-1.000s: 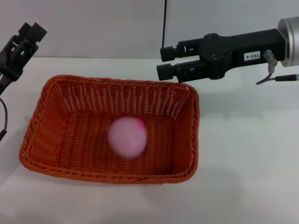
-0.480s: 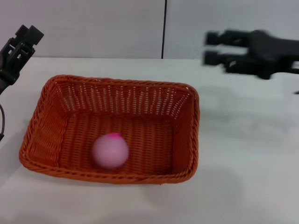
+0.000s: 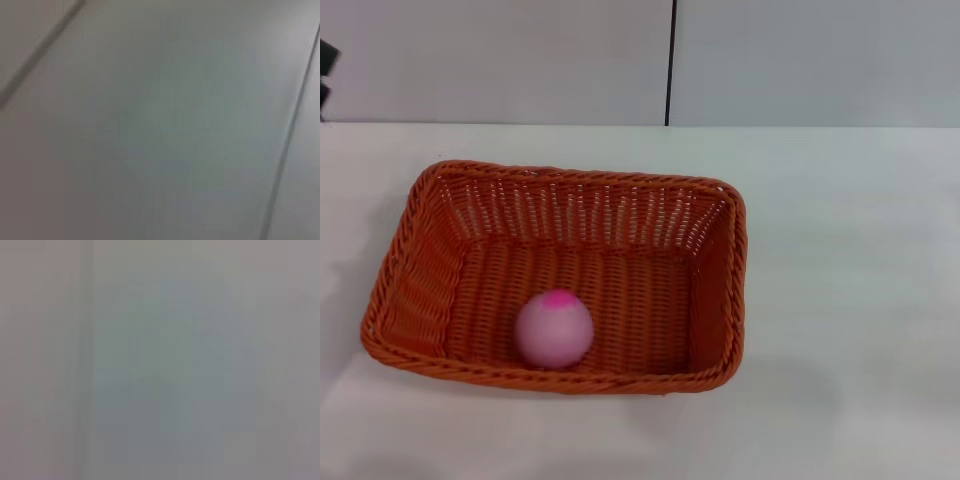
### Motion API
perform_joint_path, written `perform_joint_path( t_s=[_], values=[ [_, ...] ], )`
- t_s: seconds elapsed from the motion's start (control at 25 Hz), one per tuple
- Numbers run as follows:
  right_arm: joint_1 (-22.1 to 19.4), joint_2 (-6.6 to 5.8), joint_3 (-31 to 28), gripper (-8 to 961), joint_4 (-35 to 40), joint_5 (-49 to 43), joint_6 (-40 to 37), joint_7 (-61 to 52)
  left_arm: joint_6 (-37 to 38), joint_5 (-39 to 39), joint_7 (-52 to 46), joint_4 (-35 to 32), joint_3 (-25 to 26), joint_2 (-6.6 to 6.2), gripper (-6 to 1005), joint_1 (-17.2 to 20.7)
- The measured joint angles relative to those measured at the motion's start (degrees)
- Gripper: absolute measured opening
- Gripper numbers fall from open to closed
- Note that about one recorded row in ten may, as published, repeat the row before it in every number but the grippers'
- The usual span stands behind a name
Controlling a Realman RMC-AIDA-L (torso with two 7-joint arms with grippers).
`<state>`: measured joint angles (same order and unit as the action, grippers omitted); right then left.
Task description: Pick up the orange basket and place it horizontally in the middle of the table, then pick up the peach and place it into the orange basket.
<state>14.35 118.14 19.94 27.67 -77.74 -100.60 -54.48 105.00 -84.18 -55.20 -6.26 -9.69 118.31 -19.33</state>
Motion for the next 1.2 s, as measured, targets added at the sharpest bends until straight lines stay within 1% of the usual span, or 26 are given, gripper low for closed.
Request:
perform_joint_path(
  t_s=[0.08, 0.16, 0.24, 0.36, 0.56, 0.68, 0.84, 1.0, 1.2],
  values=[
    [-0.79, -0.01, -7.04, 699, -2.42, 0.11, 0.41, 2.49, 0.33, 0.01, 4.25, 1.53, 2.35, 0.05, 690, 0.33],
    [-1.12, -0.15, -12.45, 698, -4.61, 0.14, 1.02, 3.39, 0.63, 0.02, 9.60, 3.87, 5.55, 0.09, 690, 0.66],
    [-1.25, -0.17, -16.63, 698, -6.13, 0.14, 1.78, 4.46, 0.78, 0.02, 14.30, 5.90, 7.97, 0.10, 690, 0.86],
    [-1.09, 0.30, -20.54, 698, -7.63, 0.14, 2.57, 6.75, 0.99, 0.03, 21.67, 8.38, 9.82, 0.18, 690, 0.98],
    [-0.36, 0.53, -23.60, 698, -9.91, 0.14, 3.06, 7.99, 2.62, 0.02, 31.70, 10.73, 10.14, 0.24, 690, 0.98],
    [0.05, 0.58, -25.21, 698, -11.34, 0.18, 2.75, 9.39, 4.00, 0.00, 35.06, 11.80, 10.31, 0.26, 690, 0.94],
    [0.65, 0.60, -27.43, 698, -12.77, 0.22, 2.61, 11.18, 4.31, -0.01, 35.44, 11.93, 10.35, 0.26, 691, 0.78],
    [1.26, 0.68, -31.00, 698, -14.34, 0.84, 2.52, 11.63, 4.59, -0.01, 35.46, 12.16, 10.71, 0.26, 691, 0.67],
    [2.13, 0.64, -31.94, 698, -15.09, 1.03, 2.83, 11.68, 4.81, -0.02, 35.46, 12.20, 10.74, 0.26, 691, 0.54]
  ],
)
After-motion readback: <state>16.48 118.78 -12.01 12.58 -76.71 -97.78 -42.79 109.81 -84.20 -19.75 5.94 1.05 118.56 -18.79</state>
